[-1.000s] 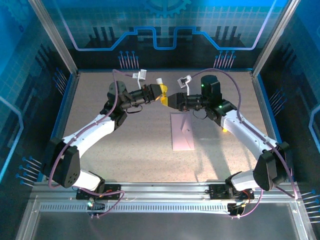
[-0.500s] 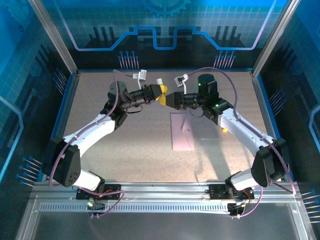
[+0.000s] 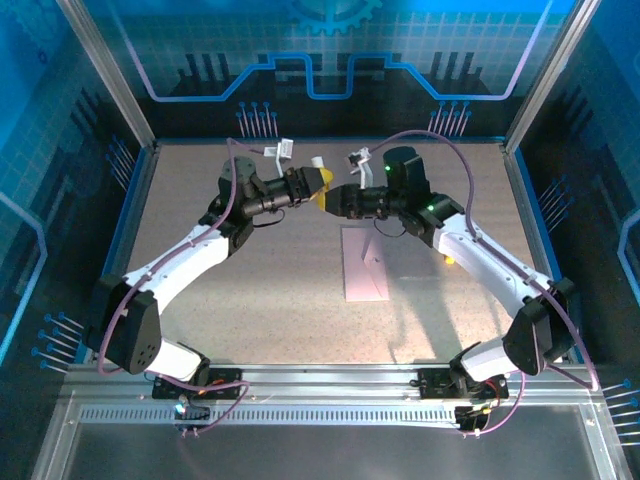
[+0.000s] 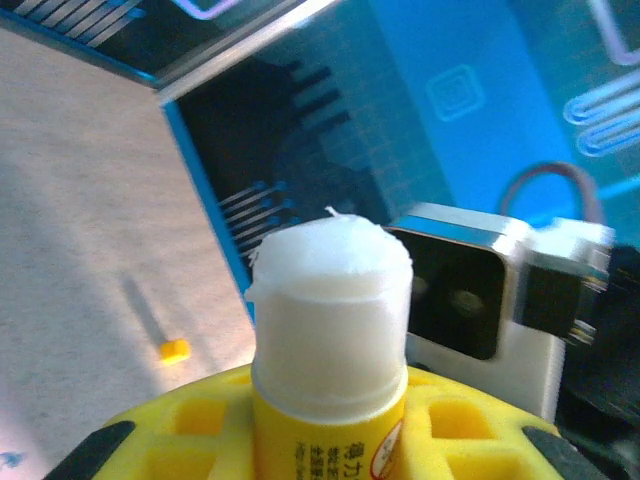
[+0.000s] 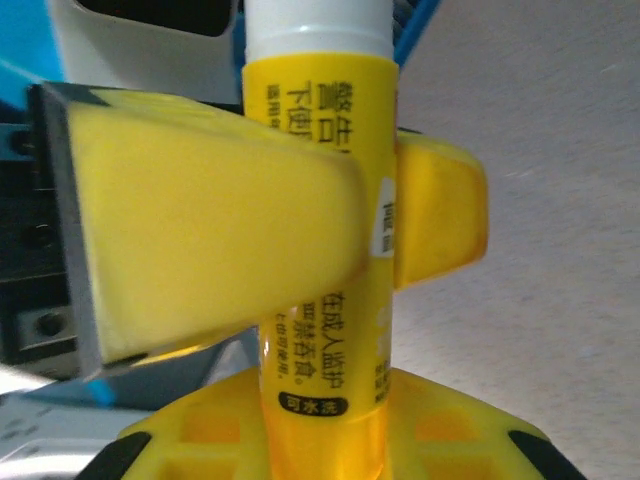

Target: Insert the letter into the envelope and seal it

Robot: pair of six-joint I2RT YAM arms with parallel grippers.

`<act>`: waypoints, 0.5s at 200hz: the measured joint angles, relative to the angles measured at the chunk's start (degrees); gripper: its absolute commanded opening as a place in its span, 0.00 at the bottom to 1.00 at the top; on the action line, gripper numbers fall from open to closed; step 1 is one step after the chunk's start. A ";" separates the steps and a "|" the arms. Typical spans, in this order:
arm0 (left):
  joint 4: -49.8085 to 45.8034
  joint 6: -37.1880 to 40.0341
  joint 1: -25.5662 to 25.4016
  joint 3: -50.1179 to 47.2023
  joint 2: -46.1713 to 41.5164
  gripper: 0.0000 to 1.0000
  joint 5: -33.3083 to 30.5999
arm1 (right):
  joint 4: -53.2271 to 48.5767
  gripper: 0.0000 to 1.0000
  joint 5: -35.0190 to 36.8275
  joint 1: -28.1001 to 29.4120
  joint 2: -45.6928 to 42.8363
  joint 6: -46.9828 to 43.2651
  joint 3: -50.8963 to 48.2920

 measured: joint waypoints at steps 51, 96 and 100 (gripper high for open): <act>-18.86 3.89 -5.05 6.69 -2.01 0.00 -17.86 | -9.22 0.07 35.54 12.13 0.24 -11.26 5.62; -24.46 2.60 -7.13 6.71 -2.14 0.00 -25.81 | -8.31 0.07 57.75 20.04 2.97 -19.76 4.39; -24.68 2.60 -7.17 6.71 -2.12 0.00 -26.01 | -7.98 0.07 58.73 20.28 3.10 -20.15 4.17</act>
